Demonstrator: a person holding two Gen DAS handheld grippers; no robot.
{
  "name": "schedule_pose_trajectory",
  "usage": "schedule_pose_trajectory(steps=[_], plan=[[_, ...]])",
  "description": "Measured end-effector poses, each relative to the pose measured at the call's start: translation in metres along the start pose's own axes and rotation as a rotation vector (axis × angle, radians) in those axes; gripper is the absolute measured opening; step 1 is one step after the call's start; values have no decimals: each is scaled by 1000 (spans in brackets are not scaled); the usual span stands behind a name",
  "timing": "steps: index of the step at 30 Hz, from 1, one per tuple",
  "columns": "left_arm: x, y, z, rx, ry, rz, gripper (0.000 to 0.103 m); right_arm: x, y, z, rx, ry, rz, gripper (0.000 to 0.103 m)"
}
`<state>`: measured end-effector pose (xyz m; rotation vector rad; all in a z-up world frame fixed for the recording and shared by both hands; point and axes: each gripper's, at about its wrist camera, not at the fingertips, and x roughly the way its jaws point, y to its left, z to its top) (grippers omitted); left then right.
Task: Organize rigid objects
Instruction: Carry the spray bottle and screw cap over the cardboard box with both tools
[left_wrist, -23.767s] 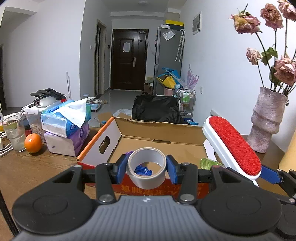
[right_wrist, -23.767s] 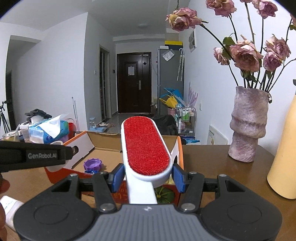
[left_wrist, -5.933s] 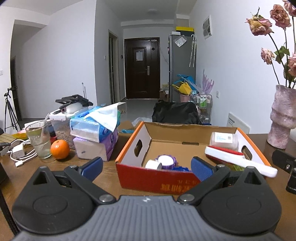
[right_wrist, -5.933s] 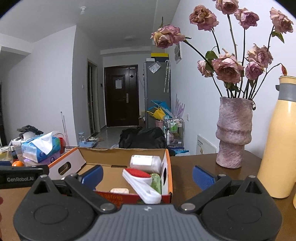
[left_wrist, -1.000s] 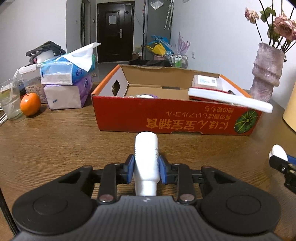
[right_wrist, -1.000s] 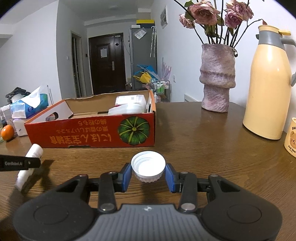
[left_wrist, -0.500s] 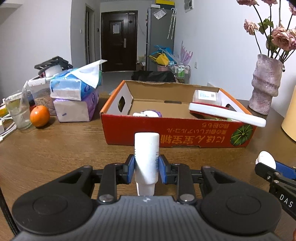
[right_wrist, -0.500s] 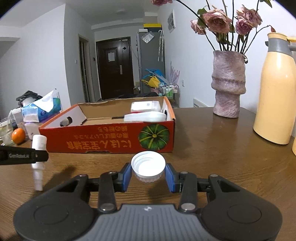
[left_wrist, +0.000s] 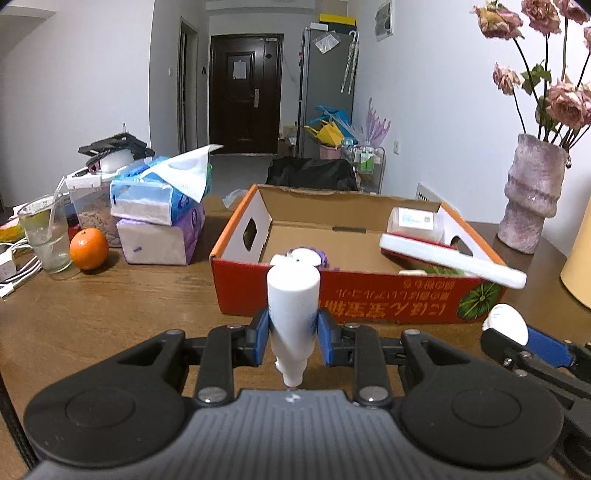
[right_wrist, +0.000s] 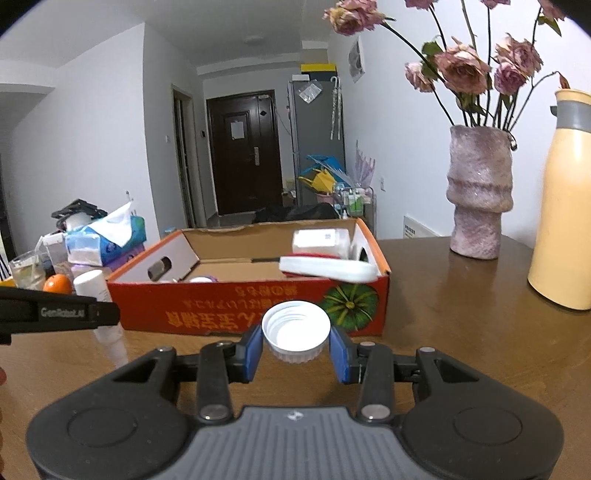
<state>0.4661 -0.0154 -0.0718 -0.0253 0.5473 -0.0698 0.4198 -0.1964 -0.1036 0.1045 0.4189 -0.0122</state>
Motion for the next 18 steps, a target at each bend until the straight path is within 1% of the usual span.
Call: schedule_pose_trajectory(steps=[18], plan=[[4,-8,30,-33,-70,-3,28,15,12,27,10,-64,38,38]])
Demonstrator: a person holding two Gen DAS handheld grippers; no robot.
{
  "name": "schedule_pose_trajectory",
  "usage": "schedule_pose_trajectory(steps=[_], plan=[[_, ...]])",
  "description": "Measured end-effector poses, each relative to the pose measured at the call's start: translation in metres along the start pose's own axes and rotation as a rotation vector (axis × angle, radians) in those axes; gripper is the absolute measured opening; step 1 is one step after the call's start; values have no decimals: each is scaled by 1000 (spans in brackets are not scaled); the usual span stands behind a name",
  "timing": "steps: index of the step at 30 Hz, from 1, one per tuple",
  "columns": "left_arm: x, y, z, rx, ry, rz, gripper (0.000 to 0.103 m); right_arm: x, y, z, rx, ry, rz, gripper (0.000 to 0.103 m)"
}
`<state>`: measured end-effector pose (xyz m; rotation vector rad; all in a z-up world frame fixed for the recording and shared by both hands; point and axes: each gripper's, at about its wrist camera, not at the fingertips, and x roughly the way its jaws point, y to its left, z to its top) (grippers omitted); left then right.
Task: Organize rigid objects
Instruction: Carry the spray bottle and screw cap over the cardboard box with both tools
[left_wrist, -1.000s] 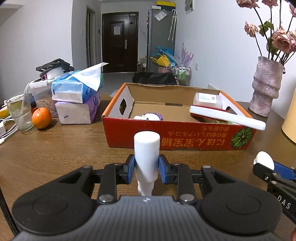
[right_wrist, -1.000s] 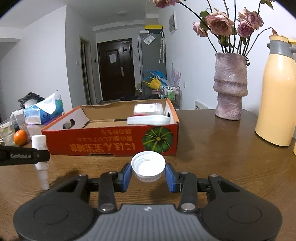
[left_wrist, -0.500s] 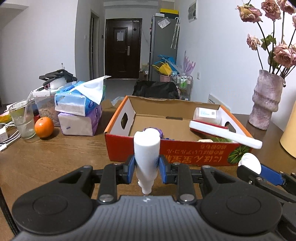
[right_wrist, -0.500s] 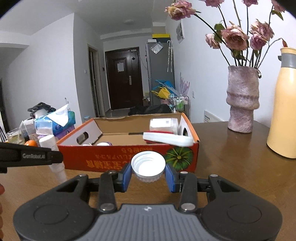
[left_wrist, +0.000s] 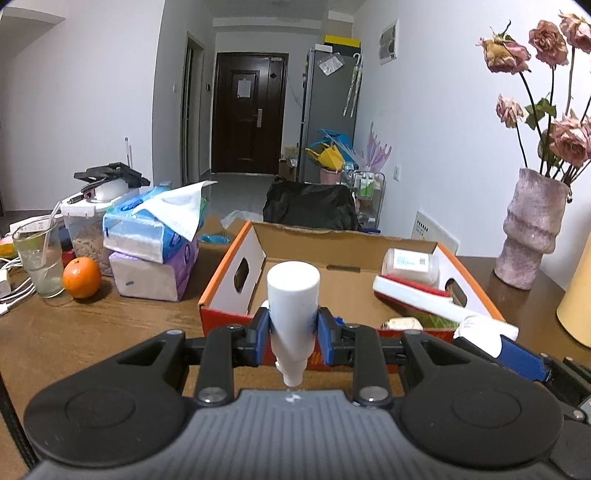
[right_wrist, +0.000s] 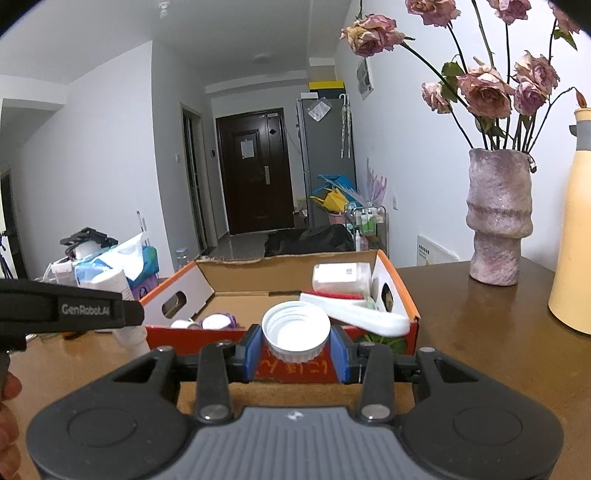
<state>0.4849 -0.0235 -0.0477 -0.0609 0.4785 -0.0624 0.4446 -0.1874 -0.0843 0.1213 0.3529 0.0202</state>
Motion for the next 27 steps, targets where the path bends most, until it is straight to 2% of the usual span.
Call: schedule_pose_trajectory(steps=[27], plan=[[62,-10,40,-23,-26,6,28,64,2,28,0,-29,7,38]])
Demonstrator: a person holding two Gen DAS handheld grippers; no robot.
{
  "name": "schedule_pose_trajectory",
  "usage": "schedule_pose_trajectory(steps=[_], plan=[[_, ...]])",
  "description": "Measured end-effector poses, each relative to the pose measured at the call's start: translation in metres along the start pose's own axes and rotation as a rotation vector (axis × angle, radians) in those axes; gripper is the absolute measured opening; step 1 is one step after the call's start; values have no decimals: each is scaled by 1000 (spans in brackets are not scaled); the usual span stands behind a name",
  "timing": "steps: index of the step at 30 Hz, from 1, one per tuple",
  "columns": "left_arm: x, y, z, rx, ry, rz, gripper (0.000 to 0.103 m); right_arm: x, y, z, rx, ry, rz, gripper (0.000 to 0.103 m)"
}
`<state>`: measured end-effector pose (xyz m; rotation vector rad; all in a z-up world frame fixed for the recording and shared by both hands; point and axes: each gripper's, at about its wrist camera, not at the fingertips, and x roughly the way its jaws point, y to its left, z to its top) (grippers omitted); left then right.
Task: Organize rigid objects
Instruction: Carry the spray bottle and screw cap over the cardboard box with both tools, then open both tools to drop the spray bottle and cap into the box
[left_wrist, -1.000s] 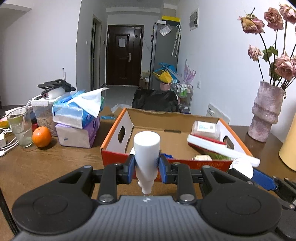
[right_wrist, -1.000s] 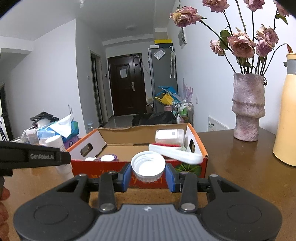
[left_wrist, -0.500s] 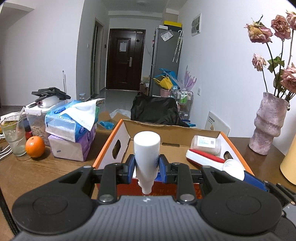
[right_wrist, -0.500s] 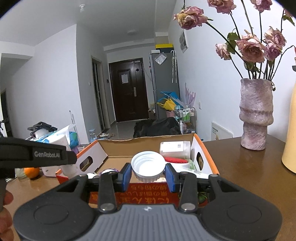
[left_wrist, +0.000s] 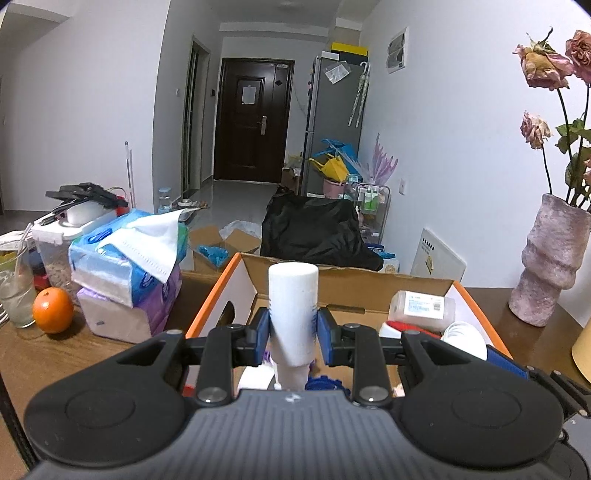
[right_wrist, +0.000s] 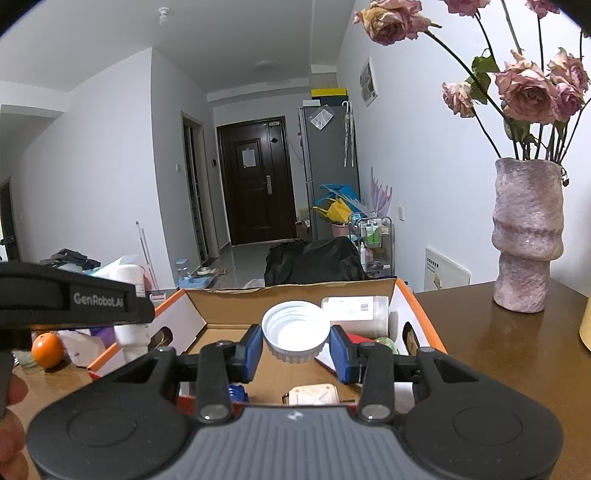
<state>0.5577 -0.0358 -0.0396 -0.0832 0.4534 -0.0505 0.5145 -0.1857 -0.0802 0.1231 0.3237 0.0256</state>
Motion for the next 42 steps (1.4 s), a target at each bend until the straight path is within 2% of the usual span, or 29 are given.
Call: schedule_pose_trajectory(steps=[19,33,35,36,37,38,39,40,42], plan=[[53,-1,14,1,23,31,28,48,2,13,-14,2,-12,38],[69,0,8,22,59,42,30,63,-1,16,-26,46,-26,39],[67,0,8,35,48,52,46,63,-3,16,-22,57,-34,39],[67,-1,8,43,43,55,66,61,-3,16,-24,54,-39,41],[65,0,7,46,32,66,84,60,-3,16,-29,56,-42,52],[64,0,8,48,21,79,89,58,-3,16,-33,56,-49,60],[62,1,9,48,9,89,96,56,-4,15,-36,49,-57,77],[60,2,9,47,-4,93,100,54,-4,15,-39,38,-69,89],[56,4,10,54,-19,95,103,48,-6,16,-42,19,-87,95]])
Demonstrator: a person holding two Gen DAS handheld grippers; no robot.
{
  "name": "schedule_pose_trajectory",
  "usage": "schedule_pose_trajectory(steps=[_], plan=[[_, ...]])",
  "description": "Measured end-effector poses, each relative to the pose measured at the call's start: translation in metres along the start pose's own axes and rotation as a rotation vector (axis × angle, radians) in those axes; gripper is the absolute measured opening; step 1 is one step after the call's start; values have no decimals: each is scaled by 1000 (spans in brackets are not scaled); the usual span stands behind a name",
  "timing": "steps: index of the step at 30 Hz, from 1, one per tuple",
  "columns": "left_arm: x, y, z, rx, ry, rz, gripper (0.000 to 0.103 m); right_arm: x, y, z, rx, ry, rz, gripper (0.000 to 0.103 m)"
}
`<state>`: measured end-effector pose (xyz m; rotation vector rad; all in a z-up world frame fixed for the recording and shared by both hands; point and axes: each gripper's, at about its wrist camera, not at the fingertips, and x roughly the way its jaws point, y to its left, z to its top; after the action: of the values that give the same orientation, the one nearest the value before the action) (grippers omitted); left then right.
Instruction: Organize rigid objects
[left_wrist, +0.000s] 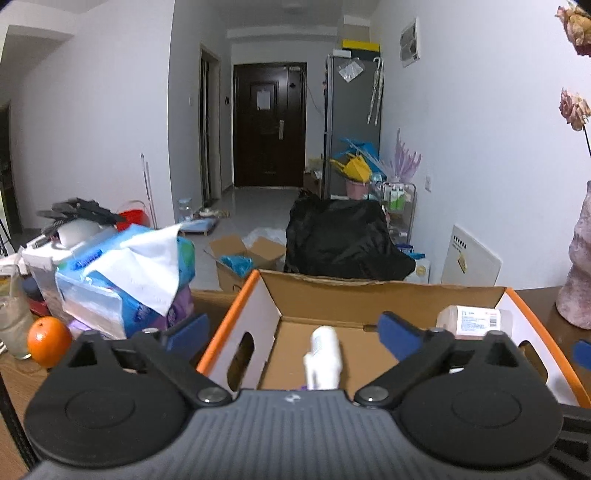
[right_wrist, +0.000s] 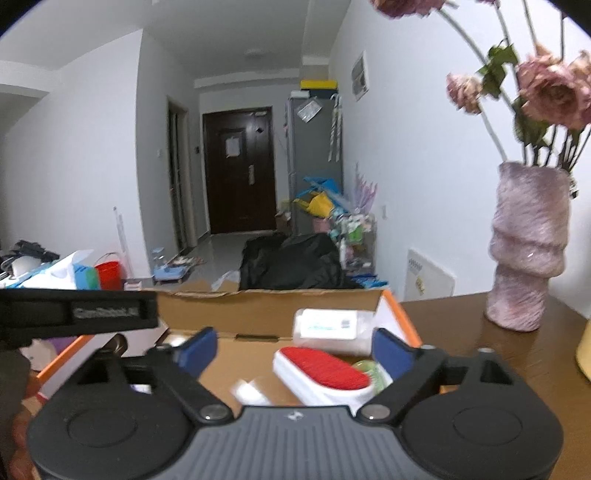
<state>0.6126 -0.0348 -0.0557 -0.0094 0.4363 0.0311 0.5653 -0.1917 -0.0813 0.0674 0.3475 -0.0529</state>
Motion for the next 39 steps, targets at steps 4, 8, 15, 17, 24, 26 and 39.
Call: schedule_pose_trajectory(steps=[4,8,15,17,24,26,39], plan=[[-3,1,1,17,-6,-5,103,-5,-4,2,15,-5,2,103],[-5,2,1,22,-7,-5,103,-6,-3,3,0,0,3,103],[-12,7,1,6,-7,1,103,-10,-3,3,-15,-2,7,103],[-16,8,1,-5,-10,-7,103,-12,-3,4,-17,-5,5,103],[-42,8,0,15,-45,-2,103,-25,-5,5,-34,-10,17,103],[-50,7,-1,21,-53,-1,103,-30,-6,5,-43,-12,19,103],[-118,13,-17,25,-56,0,103,-95,-17,-3,-66,-29,29,103]])
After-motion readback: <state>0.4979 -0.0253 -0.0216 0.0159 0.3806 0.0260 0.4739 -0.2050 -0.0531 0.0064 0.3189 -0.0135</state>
